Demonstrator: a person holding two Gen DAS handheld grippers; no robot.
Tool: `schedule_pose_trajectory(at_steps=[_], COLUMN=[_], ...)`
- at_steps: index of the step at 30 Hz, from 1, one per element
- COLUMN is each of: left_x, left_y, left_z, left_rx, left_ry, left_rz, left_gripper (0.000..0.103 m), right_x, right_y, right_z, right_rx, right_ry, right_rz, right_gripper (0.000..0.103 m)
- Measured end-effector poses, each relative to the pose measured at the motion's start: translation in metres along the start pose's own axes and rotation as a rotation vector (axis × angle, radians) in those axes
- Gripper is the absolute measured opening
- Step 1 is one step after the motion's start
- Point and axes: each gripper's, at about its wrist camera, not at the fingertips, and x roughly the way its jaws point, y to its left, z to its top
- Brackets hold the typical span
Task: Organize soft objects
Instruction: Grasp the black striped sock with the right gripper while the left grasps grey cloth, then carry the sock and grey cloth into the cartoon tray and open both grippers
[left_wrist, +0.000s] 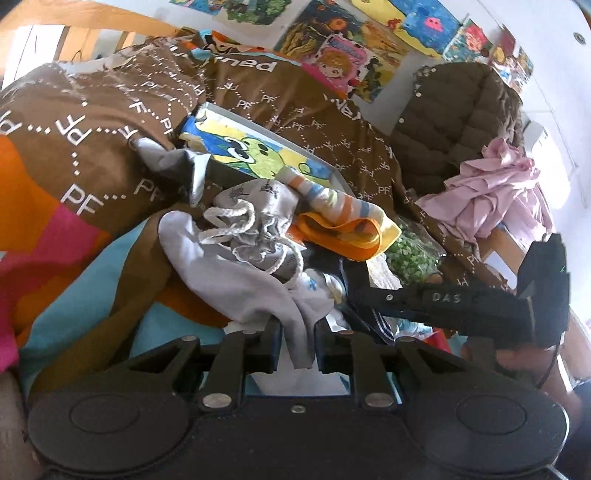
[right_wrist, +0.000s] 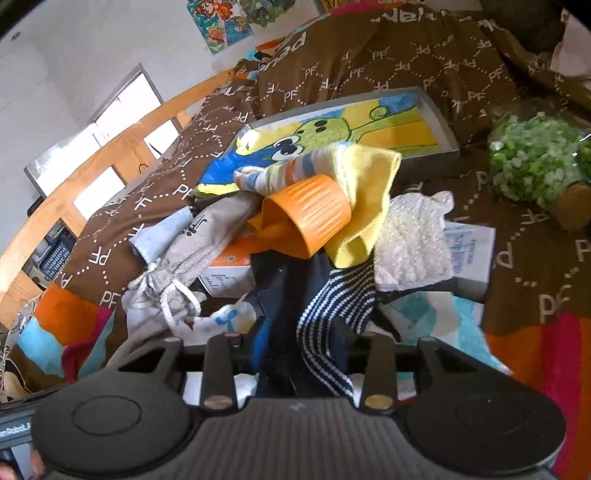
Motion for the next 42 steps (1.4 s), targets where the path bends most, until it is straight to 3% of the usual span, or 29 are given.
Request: schedule_pose_trajectory(at_steps=[2,5,14,22,35,42], left_x=[0.001,0.000,-0.015,-0.032,-0.047,-0.024], left_y=[0.002,0.005,-0.002,-0.015,-0.047,-0.060], left_z=[0.001,0.002,0.012,0.031,0.097,0.142], left_rx=[-0.020,-0.030,-0.013,-0.022,-0.046,-0.033], left_ry=[0.003,-0.010,-0.081,-0.133,-0.204,-0.219], left_rz=[0.001,0.002,-0.001,-0.065,-0.138,-0.179], left_gripper=[0.019,0.013,0.005,0.005,0.004,0.004], right_x=[0.006,0.006,-0.006,-0.023,-0.063,-0.064], right_y=[0.000,0.000,-0.008,-0.021,-0.012,-0.016], right_z=[-0.001,-0.002,0.000,0.002,0.023,0.073], right_rx=[0.002,0.007,0.105,0.225,0.206,0.177], right_ry=[0.017,0.012,-0.001,-0.044,-0.248,-0.374], right_rz=[0.009,0.019,0.127,0.262,0.464,0.465], right_gripper=[0.014,0.003,0.001,0.001,0.001,0.001])
